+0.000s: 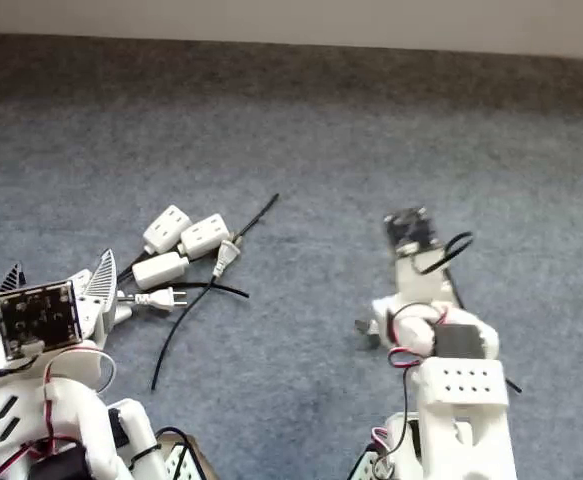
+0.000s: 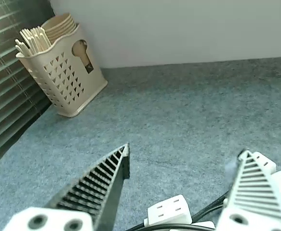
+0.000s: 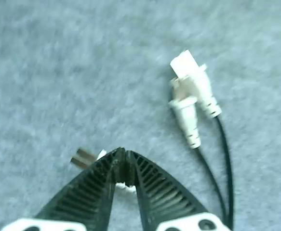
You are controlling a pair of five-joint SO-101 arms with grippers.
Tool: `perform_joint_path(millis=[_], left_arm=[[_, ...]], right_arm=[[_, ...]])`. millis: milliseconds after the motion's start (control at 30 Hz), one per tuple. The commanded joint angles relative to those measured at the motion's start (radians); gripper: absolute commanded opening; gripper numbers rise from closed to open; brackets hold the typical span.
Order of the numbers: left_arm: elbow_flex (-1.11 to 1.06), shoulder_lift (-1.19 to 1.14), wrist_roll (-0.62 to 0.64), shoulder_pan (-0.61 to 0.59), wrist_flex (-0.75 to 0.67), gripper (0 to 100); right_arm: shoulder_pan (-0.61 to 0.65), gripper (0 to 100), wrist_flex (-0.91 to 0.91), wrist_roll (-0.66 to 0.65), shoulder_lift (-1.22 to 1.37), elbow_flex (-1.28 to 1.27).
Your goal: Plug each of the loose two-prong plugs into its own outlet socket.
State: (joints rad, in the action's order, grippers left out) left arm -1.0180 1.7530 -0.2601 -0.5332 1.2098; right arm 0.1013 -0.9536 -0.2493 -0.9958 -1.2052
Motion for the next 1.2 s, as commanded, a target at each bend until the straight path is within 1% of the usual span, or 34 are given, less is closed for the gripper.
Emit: perform_joint_path(millis=[0, 100, 200, 267, 367, 433, 533, 567, 700, 833, 967, 1167], left_arm=[[0.136, -0.208, -0.003, 0.018, -0.02, 34], [0.317, -0.509, -0.026, 0.054, -0.008, 34], [0.568, -0.82, -0.155, 0.145, 0.166, 34], [0.743, -1.006, -0.213, 0.219, 0.305, 34], [1.007, -1.256, -0.293, 0.303, 0.482, 34], [1.147, -1.405, -0.327, 0.351, 0.548, 34], [1.276, -1.6, -0.338, 0.387, 0.554, 34], [1.3, -1.659, -0.359, 0.4, 0.554, 34], [1.316, -1.834, -0.517, 0.46, 0.552, 34], [1.317, -1.92, -0.626, 0.513, 0.548, 34], [1.389, -1.994, -0.643, 0.541, 0.493, 34], [1.538, -2.173, -0.643, 0.539, 0.434, 33]], right_arm=[[-0.097, 0.9, -0.016, -0.006, -0.01, 0.202], [-0.117, 0.9, -0.042, -0.005, -0.002, 0.232], [-0.122, 0.9, -0.041, -0.005, -0.004, 0.188], [-0.124, 0.9, -0.015, -0.005, -0.001, 0.142], [-0.125, 0.9, 0.077, -0.005, -0.002, 0.036], [-0.125, 0.9, 0.15, -0.005, -0.002, -0.038], [-0.12, 0.9, 0.228, -0.005, -0.005, -0.114], [-0.122, 0.9, 0.245, -0.005, -0.005, -0.133], [-0.12, 0.9, 0.295, -0.005, -0.007, -0.17], [-0.125, 0.9, 0.358, -0.005, -0.007, -0.209], [-0.125, 0.9, 0.441, -0.008, -0.007, -0.265], [-0.125, 0.9, 0.455, -0.008, -0.007, -0.272]])
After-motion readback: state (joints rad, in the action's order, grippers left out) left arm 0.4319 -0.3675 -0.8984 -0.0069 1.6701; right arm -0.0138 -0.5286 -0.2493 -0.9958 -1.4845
